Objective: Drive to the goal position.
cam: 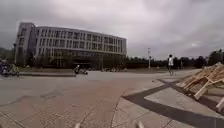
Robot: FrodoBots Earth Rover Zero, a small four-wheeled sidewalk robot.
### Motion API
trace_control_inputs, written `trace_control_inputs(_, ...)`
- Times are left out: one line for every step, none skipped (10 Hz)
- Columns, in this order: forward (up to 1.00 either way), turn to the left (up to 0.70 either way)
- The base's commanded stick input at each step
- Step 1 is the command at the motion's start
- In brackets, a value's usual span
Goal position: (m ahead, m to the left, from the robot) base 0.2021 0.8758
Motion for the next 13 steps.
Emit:
trace_control_inputs(0.45, 0.00)
trace_control_inputs(0.45, 0.00)
trace_control_inputs(0.45, 0.00)
trace_control_inputs(0.45, 0.00)
trace_control_inputs(0.45, 0.00)
trace_control_inputs(0.45, 0.00)
trace_control_inputs(0.45, 0.00)
trace_control_inputs(0.45, 0.00)
trace_control_inputs(0.45, 0.00)
trace_control_inputs(0.45, 0.00)
trace_control_inputs(0.45, 0.00)
trace_control_inputs(0.45, 0.00)
trace_control_inputs(0.45, 0.00)
